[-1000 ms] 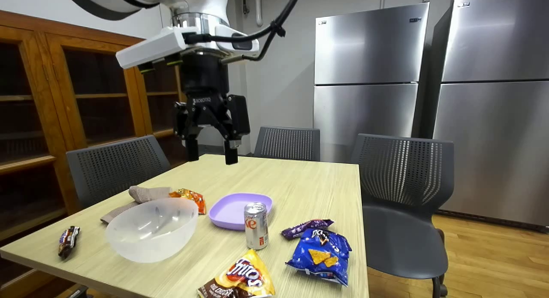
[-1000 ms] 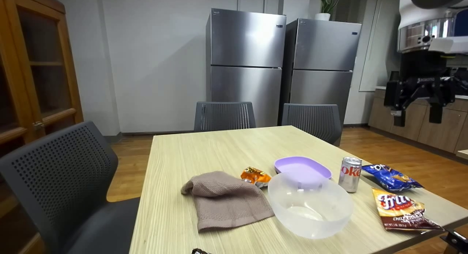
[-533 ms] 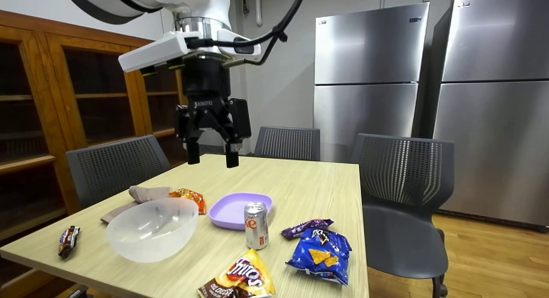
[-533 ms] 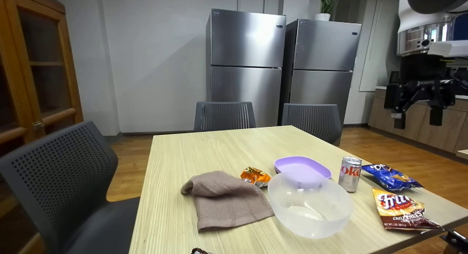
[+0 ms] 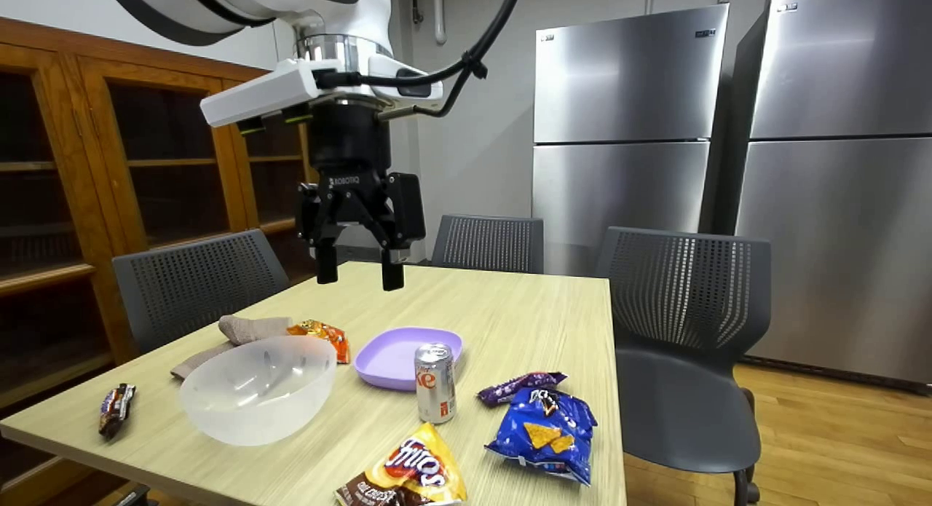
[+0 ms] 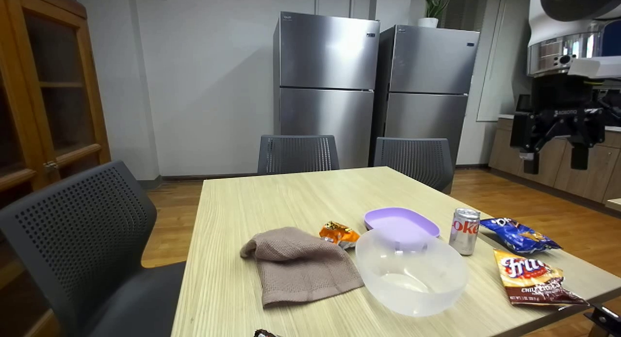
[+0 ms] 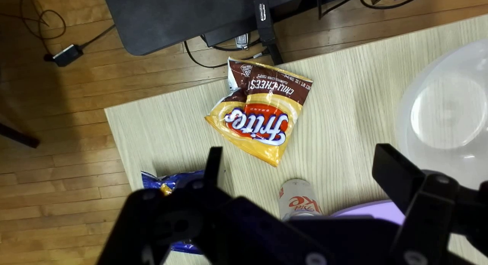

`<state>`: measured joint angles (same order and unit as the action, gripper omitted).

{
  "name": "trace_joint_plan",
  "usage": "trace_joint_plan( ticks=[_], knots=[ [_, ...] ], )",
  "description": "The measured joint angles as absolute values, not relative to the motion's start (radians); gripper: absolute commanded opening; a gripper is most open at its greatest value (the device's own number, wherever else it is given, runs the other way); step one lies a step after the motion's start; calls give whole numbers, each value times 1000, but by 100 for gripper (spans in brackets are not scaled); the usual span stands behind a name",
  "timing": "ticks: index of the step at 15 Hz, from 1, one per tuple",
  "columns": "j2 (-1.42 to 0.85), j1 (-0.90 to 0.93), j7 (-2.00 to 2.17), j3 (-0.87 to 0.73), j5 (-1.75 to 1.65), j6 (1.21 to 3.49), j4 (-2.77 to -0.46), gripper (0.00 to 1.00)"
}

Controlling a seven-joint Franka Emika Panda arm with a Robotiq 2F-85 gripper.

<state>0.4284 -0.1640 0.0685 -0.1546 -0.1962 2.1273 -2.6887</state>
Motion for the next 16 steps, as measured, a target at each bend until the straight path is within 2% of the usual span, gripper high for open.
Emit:
trace_joint_plan(
  ticks=[9, 16],
  knots=[
    [413, -192, 69, -180, -196, 2258, -2782, 100],
    [278, -226, 78, -183, -196, 2374, -2782, 100]
  ],
)
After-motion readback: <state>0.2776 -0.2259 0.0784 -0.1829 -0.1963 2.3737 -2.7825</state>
